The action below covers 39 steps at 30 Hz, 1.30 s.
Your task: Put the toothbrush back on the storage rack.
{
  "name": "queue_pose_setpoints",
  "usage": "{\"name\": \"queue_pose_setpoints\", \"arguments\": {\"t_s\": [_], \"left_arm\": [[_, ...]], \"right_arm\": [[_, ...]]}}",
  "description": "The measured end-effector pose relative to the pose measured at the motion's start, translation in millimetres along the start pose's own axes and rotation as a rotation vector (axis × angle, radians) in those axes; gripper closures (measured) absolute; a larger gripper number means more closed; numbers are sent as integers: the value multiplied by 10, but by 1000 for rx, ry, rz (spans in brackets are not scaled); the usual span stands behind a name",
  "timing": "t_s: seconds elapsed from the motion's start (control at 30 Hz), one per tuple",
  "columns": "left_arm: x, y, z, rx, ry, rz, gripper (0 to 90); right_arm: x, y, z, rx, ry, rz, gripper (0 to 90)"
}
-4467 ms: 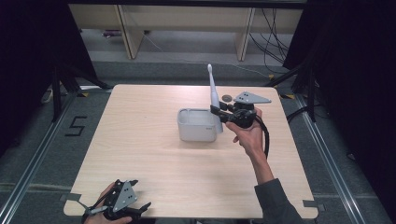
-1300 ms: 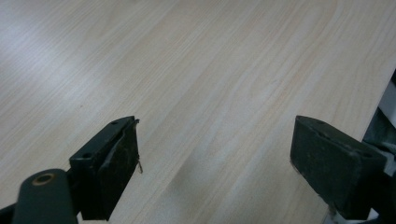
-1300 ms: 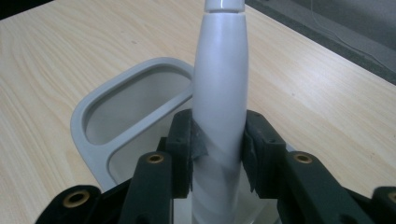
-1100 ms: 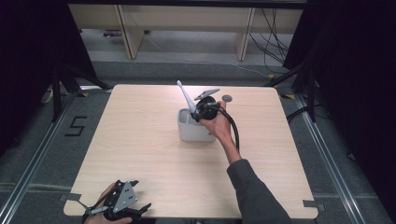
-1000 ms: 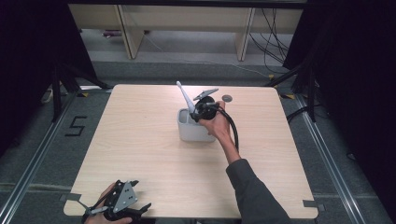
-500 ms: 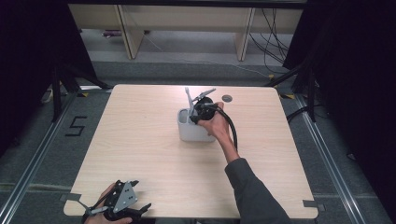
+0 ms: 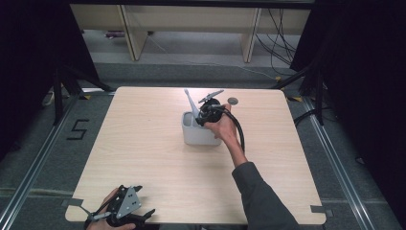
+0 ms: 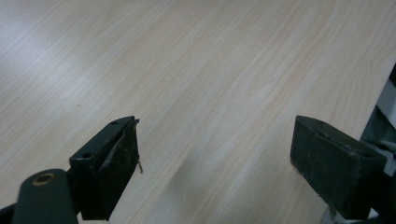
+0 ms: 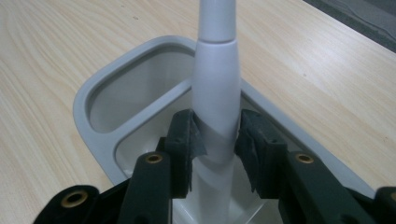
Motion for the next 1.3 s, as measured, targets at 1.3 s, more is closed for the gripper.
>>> {"name": "queue_pose_setpoints", "arguments": {"t_s": [1.3], "left_arm": [[-4,-10,-8,-9,-1,-4,149]], "right_arm": [[75,-370,82,122,0,-2,510]]}}
Point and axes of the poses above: each handheld gripper's, and its own axes: y roughly forward along the jaws, z roughly out of its top, x roughly to its right, the point moved 10 cm from there along y, roughly forward along the jaws
